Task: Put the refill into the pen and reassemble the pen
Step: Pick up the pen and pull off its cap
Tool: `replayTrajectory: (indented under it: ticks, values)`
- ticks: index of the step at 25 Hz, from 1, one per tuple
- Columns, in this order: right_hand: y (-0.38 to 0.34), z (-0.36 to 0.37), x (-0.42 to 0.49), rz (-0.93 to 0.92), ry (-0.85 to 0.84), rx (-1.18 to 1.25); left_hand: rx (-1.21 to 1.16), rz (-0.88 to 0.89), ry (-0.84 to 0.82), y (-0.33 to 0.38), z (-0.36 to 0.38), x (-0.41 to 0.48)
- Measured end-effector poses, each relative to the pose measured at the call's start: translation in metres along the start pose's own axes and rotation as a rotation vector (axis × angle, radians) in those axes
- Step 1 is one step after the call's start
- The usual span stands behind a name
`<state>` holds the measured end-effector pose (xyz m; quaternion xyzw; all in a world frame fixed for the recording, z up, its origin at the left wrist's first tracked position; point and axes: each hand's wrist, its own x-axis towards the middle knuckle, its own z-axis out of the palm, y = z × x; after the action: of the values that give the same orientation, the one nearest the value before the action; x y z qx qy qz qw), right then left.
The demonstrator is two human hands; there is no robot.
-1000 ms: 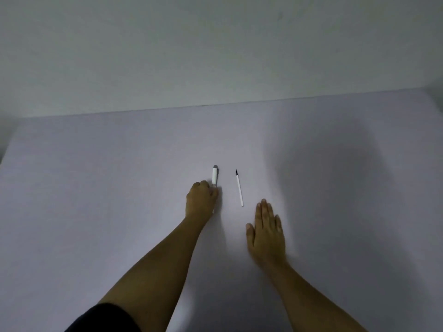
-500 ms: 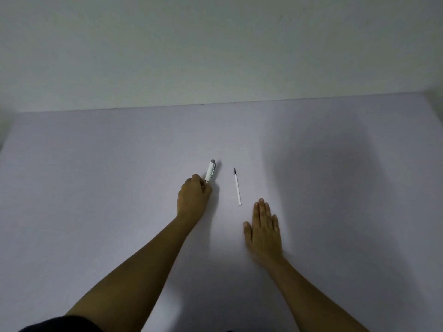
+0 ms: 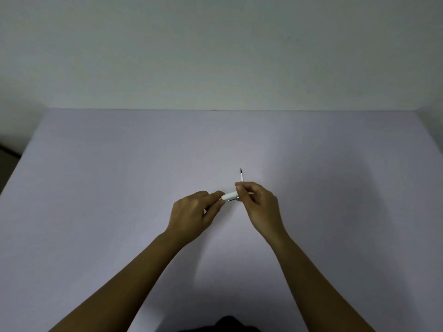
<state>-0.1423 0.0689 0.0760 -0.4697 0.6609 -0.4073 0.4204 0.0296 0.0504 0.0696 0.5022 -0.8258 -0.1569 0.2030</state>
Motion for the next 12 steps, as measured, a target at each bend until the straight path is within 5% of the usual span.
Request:
replayTrajectory:
  ticks: [12]
  values:
    - [0.037, -0.028, 0.003, 0.164, 0.291, 0.228, -0.054, -0.067, 0.020, 0.008, 0.000, -0.018]
